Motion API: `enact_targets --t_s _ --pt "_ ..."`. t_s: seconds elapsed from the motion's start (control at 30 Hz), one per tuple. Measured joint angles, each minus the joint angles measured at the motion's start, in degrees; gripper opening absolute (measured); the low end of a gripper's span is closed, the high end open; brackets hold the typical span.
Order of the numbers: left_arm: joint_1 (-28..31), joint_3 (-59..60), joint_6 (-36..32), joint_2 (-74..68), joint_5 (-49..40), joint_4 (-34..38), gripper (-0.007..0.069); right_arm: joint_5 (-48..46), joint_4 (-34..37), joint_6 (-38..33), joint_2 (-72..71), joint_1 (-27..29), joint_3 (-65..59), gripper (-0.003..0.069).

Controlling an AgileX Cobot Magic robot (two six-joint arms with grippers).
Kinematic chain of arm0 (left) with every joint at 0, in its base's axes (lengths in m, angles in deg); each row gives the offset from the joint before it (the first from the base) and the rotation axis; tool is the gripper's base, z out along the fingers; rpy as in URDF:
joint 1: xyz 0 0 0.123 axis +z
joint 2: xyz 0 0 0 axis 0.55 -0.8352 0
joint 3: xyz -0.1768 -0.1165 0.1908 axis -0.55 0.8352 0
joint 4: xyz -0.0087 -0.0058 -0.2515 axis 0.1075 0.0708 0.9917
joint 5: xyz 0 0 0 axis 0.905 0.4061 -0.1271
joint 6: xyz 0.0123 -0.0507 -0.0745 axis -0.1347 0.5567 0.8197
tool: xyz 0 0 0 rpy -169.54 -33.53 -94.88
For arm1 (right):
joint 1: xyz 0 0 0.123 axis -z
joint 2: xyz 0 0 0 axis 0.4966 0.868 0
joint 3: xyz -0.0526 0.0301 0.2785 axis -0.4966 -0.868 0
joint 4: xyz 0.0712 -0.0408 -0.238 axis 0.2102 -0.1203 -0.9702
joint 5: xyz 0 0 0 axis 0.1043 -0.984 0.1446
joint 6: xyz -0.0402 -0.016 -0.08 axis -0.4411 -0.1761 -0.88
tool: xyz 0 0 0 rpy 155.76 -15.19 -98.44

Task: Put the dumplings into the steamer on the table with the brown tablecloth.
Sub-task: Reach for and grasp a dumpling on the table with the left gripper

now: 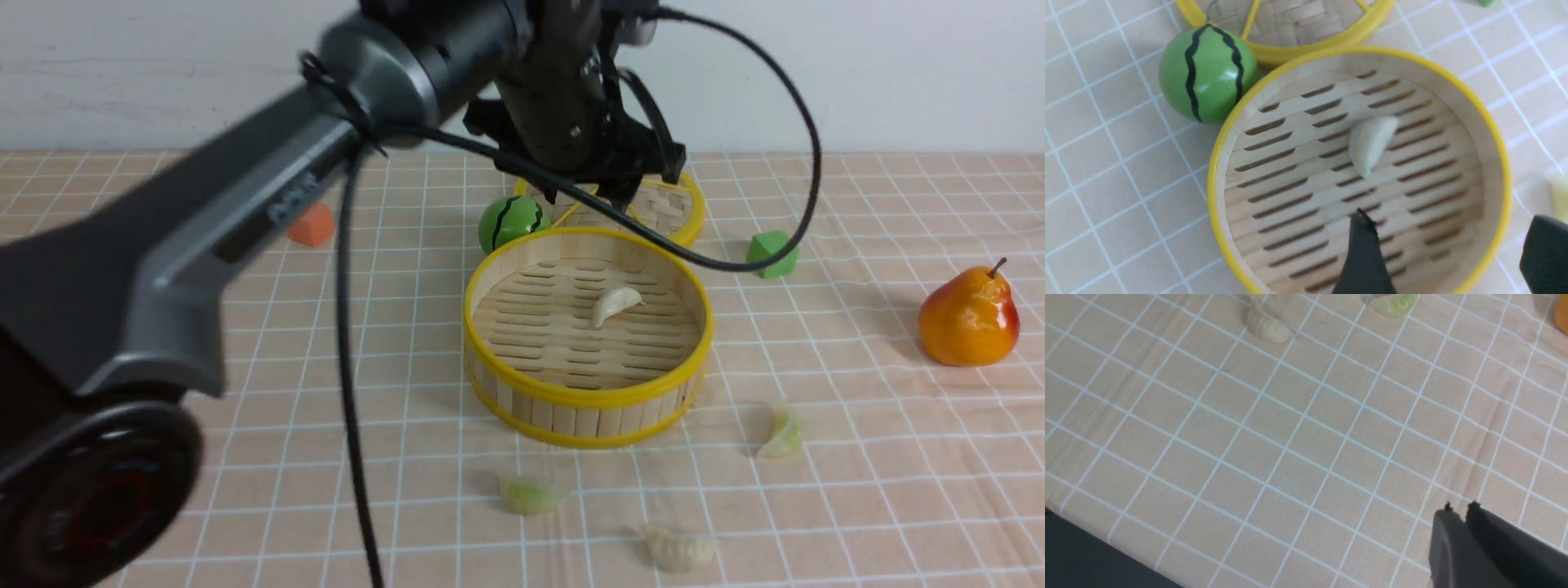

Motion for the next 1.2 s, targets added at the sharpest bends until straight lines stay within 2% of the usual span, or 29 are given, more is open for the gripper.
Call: enact_targets --t_s 0.03,0.07,0.1,0.2,0.33,0.53,0.8,1.0,1.2 --pt "-0.07 1.27 -2.20 1.52 -0.71 1.09 0.0479 0.00 0.00 0.00 0.00 0.00 0.00 0.0059" --pt "-0.22 4.83 -7.79 4.92 -2.19 3.71 0.0479 0.00 0.00 0.00 0.00 0.00 0.00 0.0060" --pt "-0.21 5.41 -9.48 5.84 -2.33 4.08 0.0479 0.00 0.06 0.00 0.00 0.00 0.00 0.0060" --pt "-1.69 16.86 -23.28 12.12 -3.35 8.72 0.0479 0.00 0.91 0.00 -0.14 0.00 0.00 0.0064" --pt "-4.87 32.74 -39.12 17.23 -3.22 9.75 0.0479 0.00 2.17 0.00 -1.63 0.00 0.00 0.0063" --pt "-5.73 47.19 -50.55 17.57 3.45 9.08 0.0479 0.00 2.39 0.00 -4.57 0.00 0.00 0.0065" --pt "-5.73 50.54 -51.86 10.98 14.52 3.82 0.0479 0.00 2.33 0.00 -5.55 0.00 -2.36 0.0074" --pt "-5.73 50.54 -51.92 6.32 21.91 2.87 0.0479 0.00 1.99 0.00 -5.55 -0.02 -4.38 0.0076" --pt "-5.73 50.54 -51.92 4.75 22.85 2.87 0.0472 0.00 1.12 0.00 -5.55 -0.19 -4.38 0.0081"
